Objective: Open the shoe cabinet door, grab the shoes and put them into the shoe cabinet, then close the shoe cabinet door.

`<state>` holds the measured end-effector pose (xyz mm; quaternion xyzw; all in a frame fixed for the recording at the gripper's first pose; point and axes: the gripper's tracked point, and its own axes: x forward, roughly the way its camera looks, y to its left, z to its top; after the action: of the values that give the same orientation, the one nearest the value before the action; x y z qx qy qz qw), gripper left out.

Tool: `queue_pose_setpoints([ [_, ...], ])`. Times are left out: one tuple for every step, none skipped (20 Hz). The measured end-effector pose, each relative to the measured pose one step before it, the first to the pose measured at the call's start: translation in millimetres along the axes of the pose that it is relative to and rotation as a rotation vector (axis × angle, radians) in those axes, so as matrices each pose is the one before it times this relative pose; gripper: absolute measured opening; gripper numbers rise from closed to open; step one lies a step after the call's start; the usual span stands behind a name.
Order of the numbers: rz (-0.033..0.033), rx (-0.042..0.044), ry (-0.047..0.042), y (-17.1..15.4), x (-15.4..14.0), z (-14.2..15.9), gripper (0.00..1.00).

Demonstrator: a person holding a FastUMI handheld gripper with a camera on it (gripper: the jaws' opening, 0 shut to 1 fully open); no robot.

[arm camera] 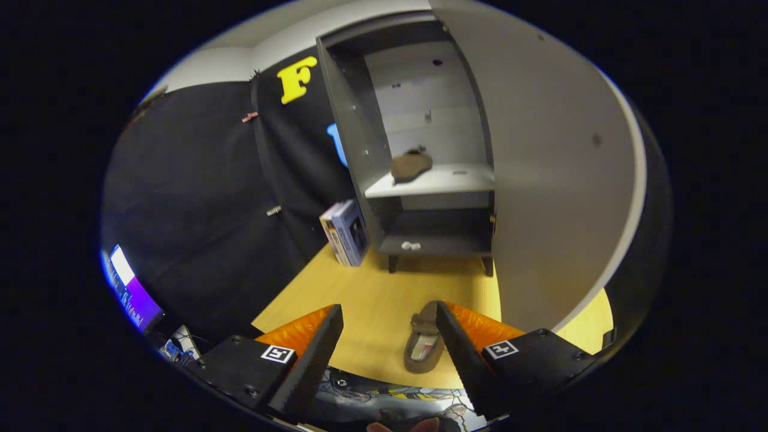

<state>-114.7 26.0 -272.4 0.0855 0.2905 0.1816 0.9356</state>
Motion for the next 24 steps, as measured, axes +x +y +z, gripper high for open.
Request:
queue_pose_setpoints([
  [-0.00798,-0.00803,0.04071,-0.64,13.07,-19.40,0.99],
  [-0.00572,-0.00473,0.03371,-0.89,16.08,-16.66,0.99],
  [-0.00289,0.00079,0.04152,-1.07,18.06,-16.23,0.99],
  [-0.00183,0.00905,0.03909,0.86,17.41,-15.14,0.99],
  [-0.00322,0.01312,0.03215,0.48,16.42,-14.11,0.99],
  [-0.00569,0.01267,0.03609,-1.26,13.94,-13.57,0.99],
  [-0.01158,0.00965,0.02436,-5.63,16.17,-11.13,0.99],
  [-0.00543,0.00151,0.02530,-3.23,15.64,-10.53,0.99],
  [-0.01009,-0.00207,0.02774,-3.07,16.47,-10.67,0.99],
  [-0.00487,0.00033,0.02753,-2.95,16.00,-10.80,0.99],
  [-0.01125,0.00636,0.02874,-4.66,13.45,-9.53,0.99],
  [-0.01174,0.01474,0.02179,-3.91,11.94,-6.72,0.99],
  [-0.00242,0.01701,0.00329,-1.33,9.91,-0.12,0.99],
  [-0.00291,0.00979,-0.01157,-0.74,7.45,2.98,0.97],
  [-0.00492,0.00086,-0.01327,-0.67,8.89,4.00,0.95],
  [-0.00763,-0.00343,-0.01611,-1.10,6.25,3.52,0.93],
  [-0.00978,-0.00153,-0.01789,-1.40,7.66,3.58,0.93],
  [-0.01752,0.00028,-0.01423,-3.16,7.67,2.77,0.89],
  [-0.02124,0.00745,-0.01586,-2.31,6.97,4.46,0.88],
  [-0.02554,0.00661,-0.01877,-3.91,6.64,4.70,0.84],
  [-0.02496,0.00522,-0.01716,-5.21,7.66,4.23,0.82],
  [-0.02840,0.00289,-0.01224,-5.59,5.92,3.06,0.75],
  [-0.01864,0.00224,-0.01463,-4.05,3.84,3.66,0.71],
  [-0.01855,0.00140,-0.01419,-4.31,4.63,3.77,0.60],
])
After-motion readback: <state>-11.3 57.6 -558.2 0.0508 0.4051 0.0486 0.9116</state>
